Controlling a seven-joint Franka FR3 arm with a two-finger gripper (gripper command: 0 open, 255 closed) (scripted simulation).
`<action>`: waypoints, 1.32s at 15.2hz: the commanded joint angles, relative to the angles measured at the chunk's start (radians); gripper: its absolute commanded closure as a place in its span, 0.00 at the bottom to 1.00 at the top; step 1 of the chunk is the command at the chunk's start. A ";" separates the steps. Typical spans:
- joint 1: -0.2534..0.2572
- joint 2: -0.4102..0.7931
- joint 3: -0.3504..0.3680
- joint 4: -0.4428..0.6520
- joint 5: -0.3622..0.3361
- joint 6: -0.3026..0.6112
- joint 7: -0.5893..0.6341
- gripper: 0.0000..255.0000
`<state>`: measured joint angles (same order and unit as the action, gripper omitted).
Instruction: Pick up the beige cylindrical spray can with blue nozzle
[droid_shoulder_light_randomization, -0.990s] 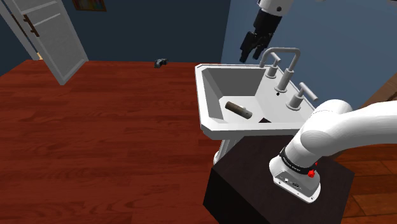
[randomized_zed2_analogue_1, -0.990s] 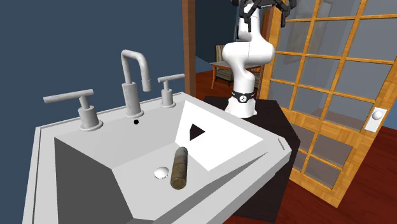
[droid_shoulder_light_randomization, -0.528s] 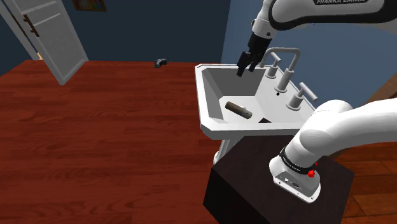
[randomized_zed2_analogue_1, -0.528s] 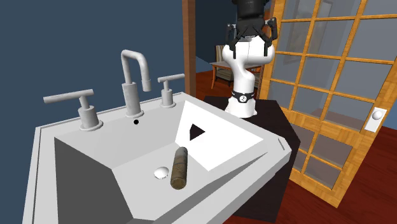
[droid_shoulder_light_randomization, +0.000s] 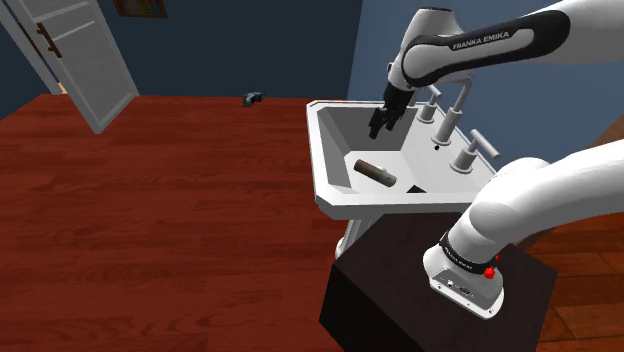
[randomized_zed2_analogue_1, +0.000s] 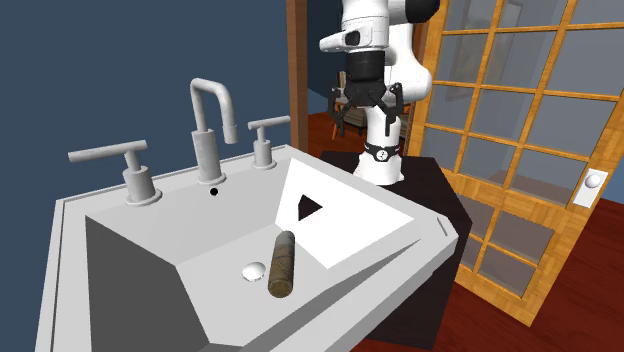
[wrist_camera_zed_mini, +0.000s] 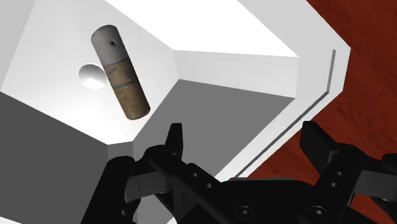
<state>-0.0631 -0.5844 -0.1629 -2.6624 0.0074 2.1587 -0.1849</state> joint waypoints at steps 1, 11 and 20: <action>-0.010 0.044 -0.021 -0.026 -0.013 0.071 -0.028 0.00; -0.014 0.416 -0.140 -0.024 0.011 0.433 -0.203 0.00; -0.062 0.821 -0.133 0.116 0.306 0.670 -0.528 0.00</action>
<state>-0.1107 0.1790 -0.3166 -2.5649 0.2596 2.7936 -0.6664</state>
